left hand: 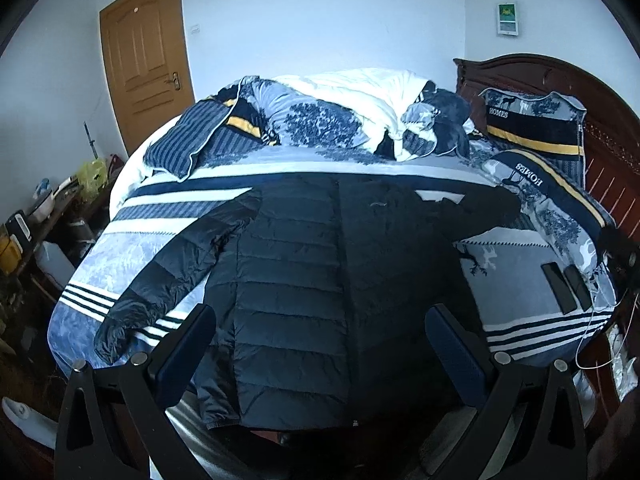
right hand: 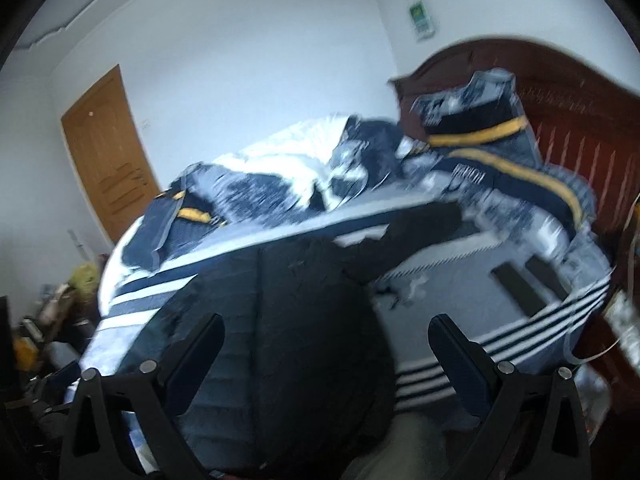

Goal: Fold large clothes
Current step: 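Grasp the side edge and sleeve of the black jacket with the right tool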

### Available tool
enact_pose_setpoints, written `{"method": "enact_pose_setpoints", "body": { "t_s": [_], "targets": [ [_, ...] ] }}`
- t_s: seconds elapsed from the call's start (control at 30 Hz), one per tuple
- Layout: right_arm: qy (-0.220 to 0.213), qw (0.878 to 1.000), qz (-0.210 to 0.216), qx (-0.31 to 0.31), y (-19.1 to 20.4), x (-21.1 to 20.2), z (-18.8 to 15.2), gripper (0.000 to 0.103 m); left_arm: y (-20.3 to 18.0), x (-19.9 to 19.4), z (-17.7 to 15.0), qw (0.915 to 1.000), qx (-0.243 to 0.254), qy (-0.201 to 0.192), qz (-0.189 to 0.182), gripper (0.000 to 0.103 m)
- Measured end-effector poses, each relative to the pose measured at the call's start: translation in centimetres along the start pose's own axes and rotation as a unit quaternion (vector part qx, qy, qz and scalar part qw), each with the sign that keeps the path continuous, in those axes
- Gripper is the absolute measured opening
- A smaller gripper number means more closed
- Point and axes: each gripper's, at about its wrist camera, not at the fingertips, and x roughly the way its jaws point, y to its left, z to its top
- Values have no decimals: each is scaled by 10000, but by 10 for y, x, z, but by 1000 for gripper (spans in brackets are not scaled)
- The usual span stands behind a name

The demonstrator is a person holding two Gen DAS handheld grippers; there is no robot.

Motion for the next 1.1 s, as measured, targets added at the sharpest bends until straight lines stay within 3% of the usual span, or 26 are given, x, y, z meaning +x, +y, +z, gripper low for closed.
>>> {"method": "enact_pose_setpoints", "body": {
  "t_s": [0.07, 0.17, 0.27, 0.43, 0.67, 0.73, 0.83, 0.93, 0.97, 1.1],
  "targets": [
    [-35, 9999, 145, -74, 1, 8, 1, 103, 3, 11, -6, 9999, 33, 151, -17, 103],
    [408, 9975, 571, 94, -8, 42, 1, 103, 6, 28, -10, 9996, 74, 264, 22, 103],
    [845, 9945, 574, 251, -22, 83, 1, 103, 7, 49, -6, 9994, 42, 353, -5, 103],
    [1199, 9880, 693, 682, -61, 150, 23, 103, -11, 84, 20, 9985, 206, 382, -347, 103],
    [1769, 9682, 685, 1634, -161, 261, 68, 96, -70, 144, 59, 9941, 349, 439, -924, 103],
    [1941, 9574, 769, 1995, -194, 291, 76, 94, -92, 165, 68, 9921, 368, 541, -1068, 103],
    [2305, 9297, 970, 2704, -249, 342, 89, 90, -123, 189, 80, 9895, 479, 679, -1186, 103],
    [2480, 9359, 505, 2451, -282, 391, 114, 90, -148, 210, 89, 9878, 550, 714, -1271, 103],
    [2448, 9379, 449, 2416, -293, 408, 120, 90, -153, 217, 89, 9836, 907, 1136, -1071, 103],
    [2475, 9283, 486, 2732, -341, 487, 116, 90, -169, 252, 78, 9787, 855, 1386, -1251, 103]
  ]
}}
